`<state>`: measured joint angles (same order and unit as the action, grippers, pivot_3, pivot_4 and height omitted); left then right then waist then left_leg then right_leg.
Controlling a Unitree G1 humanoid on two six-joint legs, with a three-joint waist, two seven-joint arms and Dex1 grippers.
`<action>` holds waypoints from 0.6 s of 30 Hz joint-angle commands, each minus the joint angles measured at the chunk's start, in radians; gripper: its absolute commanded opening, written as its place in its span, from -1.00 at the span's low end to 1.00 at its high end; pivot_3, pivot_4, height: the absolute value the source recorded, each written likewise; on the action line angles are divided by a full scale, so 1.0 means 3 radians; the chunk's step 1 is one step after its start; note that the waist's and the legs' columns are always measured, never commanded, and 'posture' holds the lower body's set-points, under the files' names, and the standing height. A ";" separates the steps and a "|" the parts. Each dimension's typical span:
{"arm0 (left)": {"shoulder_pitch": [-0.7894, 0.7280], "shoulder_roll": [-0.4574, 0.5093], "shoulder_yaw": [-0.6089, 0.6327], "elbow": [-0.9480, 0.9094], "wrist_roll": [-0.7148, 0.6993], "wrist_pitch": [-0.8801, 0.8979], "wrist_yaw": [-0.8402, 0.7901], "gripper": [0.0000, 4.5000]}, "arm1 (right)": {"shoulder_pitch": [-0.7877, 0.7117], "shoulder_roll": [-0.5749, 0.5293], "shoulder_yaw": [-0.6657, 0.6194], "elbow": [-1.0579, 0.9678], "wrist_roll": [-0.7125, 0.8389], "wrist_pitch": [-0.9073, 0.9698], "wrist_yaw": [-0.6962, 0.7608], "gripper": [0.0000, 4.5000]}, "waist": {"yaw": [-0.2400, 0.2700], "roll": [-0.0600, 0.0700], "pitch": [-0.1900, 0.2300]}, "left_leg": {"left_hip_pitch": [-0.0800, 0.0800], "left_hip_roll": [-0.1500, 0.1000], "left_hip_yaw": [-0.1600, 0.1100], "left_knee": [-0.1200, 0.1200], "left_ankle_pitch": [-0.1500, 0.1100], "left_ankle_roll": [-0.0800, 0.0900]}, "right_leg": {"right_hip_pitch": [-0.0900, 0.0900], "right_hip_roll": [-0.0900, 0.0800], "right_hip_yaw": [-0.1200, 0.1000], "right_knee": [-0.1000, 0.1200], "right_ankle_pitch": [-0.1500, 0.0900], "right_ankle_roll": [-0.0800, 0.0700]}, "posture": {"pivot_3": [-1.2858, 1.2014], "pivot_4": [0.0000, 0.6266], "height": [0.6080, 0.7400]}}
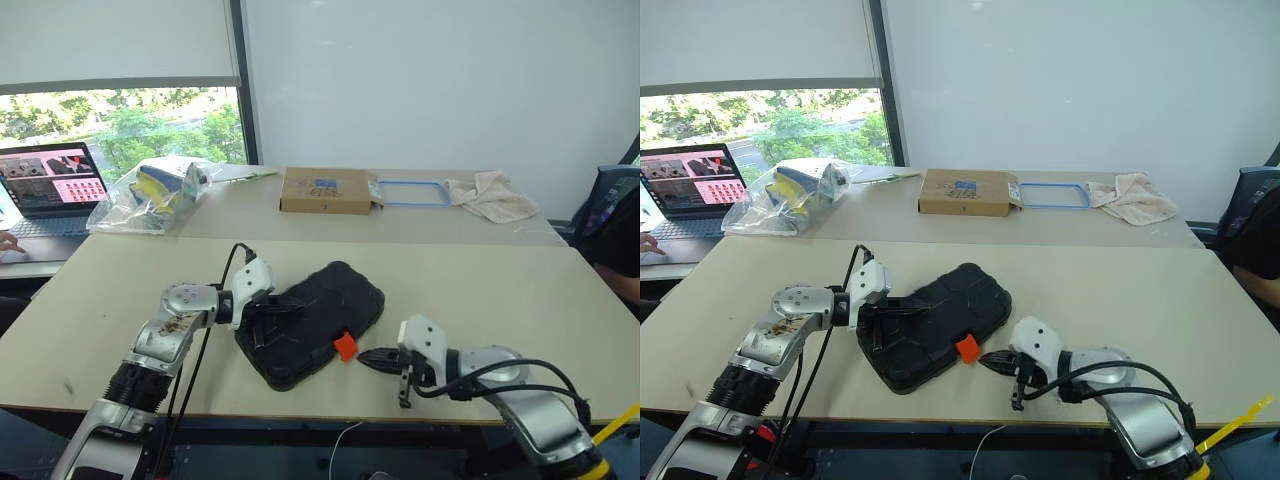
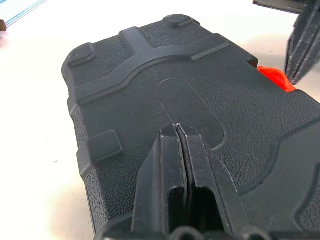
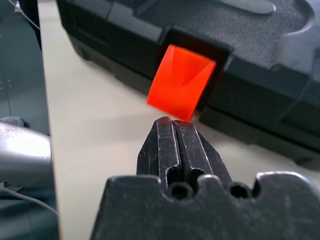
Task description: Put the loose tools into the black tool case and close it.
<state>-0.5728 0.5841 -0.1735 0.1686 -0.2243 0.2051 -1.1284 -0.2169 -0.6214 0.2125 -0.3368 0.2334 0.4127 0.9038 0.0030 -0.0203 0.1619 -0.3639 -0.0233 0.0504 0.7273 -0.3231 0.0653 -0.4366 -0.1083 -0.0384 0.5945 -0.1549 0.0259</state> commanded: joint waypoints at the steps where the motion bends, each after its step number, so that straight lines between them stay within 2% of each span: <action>1: 0.0140 0.0077 -0.0069 0.0090 0.0128 0.0077 -0.0005 -0.97 | -0.0116 0.0071 0.0029 0.0034 -0.0027 -0.0098 -0.0008 -1.00 | -0.0004 0.0000 0.0000 | 0.0000 0.0001 0.0000 0.0000 0.0000 0.0000 | 0.0000 0.0000 0.0000 0.0000 0.0000 0.0000 | 0.03 -0.52 1.00; 18: 0.0202 0.0119 -0.0050 -0.0029 0.0124 0.0174 0.0028 -0.97 | -0.0369 0.0406 0.0189 0.0352 -0.0155 -0.0312 -0.0007 -1.00 | -0.0062 0.0000 0.0000 | 0.0002 0.0009 0.0001 -0.0001 0.0003 -0.0006 | -0.0002 0.0007 0.0000 0.0001 0.0002 -0.0004 | 0.03 -0.52 1.00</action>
<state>-0.5438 0.6082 -0.1555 0.1362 -0.2242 0.2252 -1.1166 -0.2920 -0.5193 0.2923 -0.2031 0.1777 0.3676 0.9134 -0.0156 -0.0203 0.1619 -0.3632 -0.0205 0.0506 0.7266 -0.3220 0.0633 -0.4377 -0.1061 -0.0384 0.5948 -0.1541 0.0243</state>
